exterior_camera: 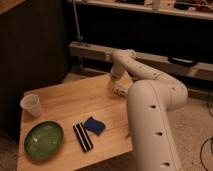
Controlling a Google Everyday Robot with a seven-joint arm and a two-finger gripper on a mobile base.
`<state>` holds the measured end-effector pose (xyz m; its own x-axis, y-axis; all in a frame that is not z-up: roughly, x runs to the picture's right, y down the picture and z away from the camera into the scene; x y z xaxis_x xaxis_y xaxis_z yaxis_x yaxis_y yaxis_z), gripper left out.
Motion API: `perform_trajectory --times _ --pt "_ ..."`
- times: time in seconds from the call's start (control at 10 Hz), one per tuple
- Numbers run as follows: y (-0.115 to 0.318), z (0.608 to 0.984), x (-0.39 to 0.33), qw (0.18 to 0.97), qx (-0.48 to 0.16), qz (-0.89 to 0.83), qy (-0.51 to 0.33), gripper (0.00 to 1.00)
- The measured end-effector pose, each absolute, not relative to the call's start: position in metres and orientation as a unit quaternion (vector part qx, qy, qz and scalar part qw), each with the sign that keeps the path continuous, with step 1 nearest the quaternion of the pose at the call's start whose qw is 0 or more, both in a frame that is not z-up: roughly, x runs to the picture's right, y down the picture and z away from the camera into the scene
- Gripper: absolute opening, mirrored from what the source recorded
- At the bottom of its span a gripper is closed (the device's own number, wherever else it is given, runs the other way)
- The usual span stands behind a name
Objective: Stand the bottle upright
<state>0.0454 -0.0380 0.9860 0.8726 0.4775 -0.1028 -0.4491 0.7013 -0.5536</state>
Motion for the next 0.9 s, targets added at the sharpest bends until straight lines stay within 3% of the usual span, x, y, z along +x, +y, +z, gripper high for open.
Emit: perform_trajectory --times 0.9 --pt "-0.045 1.007 0.051 0.92 -0.304 0.249 -0.011 0.65"
